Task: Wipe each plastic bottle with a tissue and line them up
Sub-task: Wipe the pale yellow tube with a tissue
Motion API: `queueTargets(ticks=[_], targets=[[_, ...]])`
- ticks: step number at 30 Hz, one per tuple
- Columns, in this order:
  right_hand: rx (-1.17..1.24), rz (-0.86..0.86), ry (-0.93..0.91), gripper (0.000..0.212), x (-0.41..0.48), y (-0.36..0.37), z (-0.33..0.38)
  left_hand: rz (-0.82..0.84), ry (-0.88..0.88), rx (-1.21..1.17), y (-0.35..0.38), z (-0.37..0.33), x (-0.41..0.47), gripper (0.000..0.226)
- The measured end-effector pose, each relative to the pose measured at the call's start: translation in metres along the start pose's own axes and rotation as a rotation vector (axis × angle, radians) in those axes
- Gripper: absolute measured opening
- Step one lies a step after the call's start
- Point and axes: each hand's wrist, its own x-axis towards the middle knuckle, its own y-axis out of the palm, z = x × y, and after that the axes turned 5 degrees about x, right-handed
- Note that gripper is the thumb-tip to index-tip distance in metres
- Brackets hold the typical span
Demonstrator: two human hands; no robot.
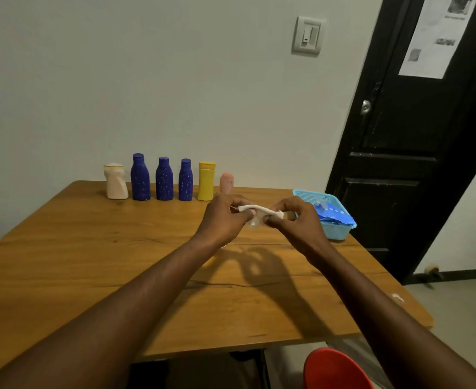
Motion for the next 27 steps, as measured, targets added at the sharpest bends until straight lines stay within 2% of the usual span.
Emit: queueTargets(ticks=[3,7,11,13,17,21,24,27], targets=[[0.222,0.065,0.082,0.004,-0.001,0.007,0.008,0.003,-0.020,-0.017,-0.010,0.002,-0.006,0.015],[0.382,0.065,0.180,0.008,-0.001,0.018,0.012,0.074,-0.203,-0.209,-0.021,0.006,-0.011,0.008],[0.186,-0.062,0.115,0.010,-0.001,0.028,0.010,0.079,-0.277,-0.318,-0.022,0.011,-0.015,0.007],[0.014,-0.091,0.004,0.012,-0.003,0.033,0.010,0.050,-0.283,-0.305,-0.019,0.013,-0.016,0.007],[-0.248,-0.040,-0.253,0.012,-0.014,0.048,0.016,0.005,-0.254,-0.255,-0.014,0.012,-0.017,0.009],[-0.263,0.035,-0.284,0.008,-0.025,0.060,0.018,0.012,-0.296,-0.323,-0.012,0.008,-0.019,0.023],[-0.286,0.117,-0.249,0.025,-0.030,0.063,0.014,0.077,-0.343,-0.507,-0.015,0.014,-0.021,0.022],[-0.135,0.109,-0.195,0.020,-0.031,0.063,0.011,0.073,-0.340,-0.525,-0.011,0.025,-0.024,0.013]])
